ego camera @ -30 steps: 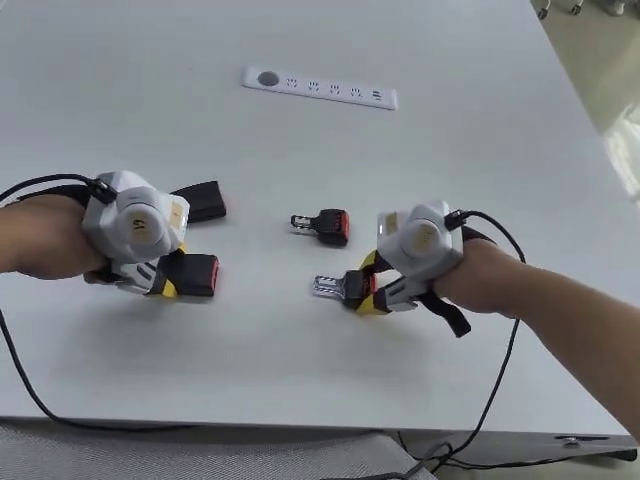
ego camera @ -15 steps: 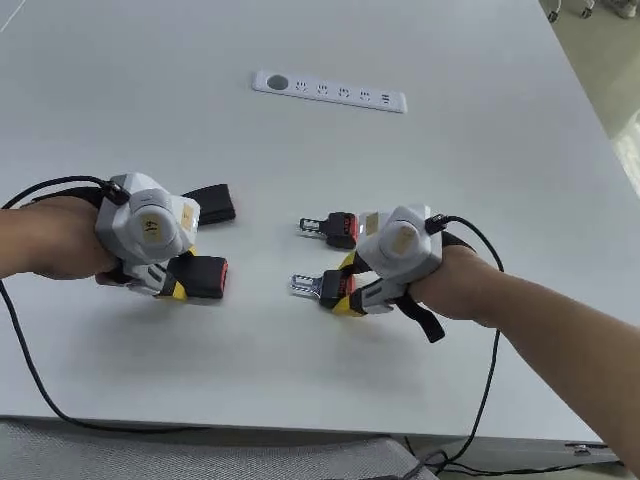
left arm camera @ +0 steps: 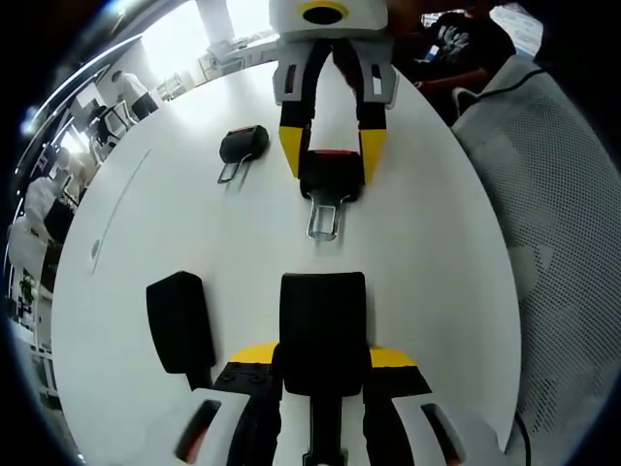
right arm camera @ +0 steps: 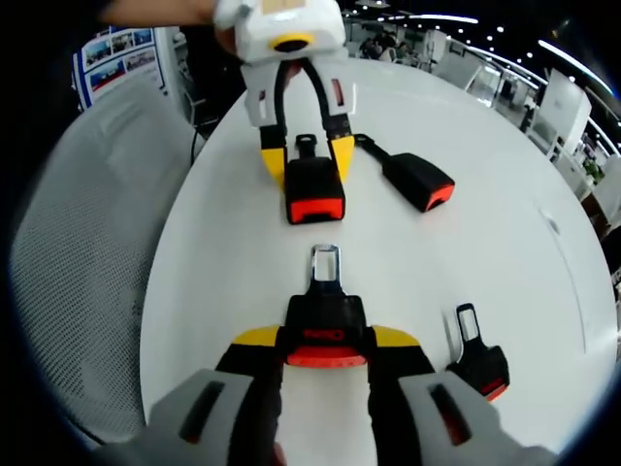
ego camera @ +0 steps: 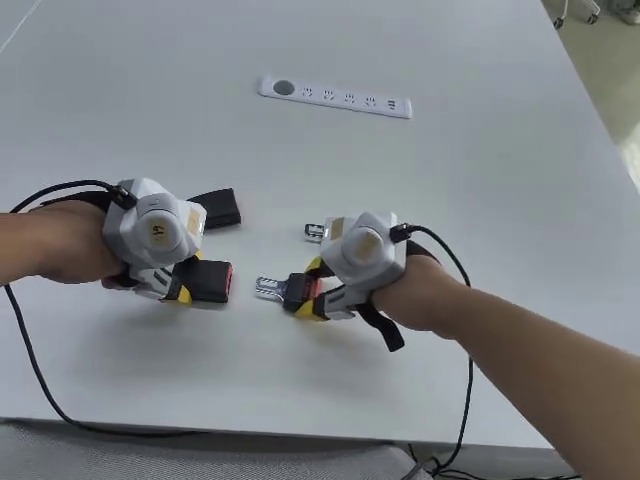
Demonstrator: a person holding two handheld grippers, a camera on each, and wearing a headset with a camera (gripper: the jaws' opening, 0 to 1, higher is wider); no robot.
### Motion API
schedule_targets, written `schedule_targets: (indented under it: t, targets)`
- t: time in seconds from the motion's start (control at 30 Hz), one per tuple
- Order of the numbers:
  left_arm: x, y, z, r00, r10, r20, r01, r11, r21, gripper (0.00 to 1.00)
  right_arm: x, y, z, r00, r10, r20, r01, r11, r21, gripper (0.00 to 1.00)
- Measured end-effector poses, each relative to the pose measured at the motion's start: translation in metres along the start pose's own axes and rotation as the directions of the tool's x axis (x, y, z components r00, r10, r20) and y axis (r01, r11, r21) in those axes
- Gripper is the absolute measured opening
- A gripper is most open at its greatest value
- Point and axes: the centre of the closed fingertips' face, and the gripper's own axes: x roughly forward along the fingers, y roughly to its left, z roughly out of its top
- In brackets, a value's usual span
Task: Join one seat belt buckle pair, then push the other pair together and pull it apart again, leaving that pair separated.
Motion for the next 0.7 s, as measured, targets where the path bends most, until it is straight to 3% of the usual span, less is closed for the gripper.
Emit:
schedule_targets:
  t: [0.27,0.7]
  targets:
    - [0.0,0.0,0.0,1.0,-0.001,0.003,0.001,1.0,0.001,0.32,0.013,0.004,0.018,0.9999,0.013,-0.003,-0.013,1.0,-0.025,0.33]
    - [0.001,0.001,0.0,1.0,-0.004,0.007,0.004,1.0,0.003,0.32,0.015,0.003,0.021,0.9997,0.002,-0.023,-0.002,0.999,-0.033,0.33]
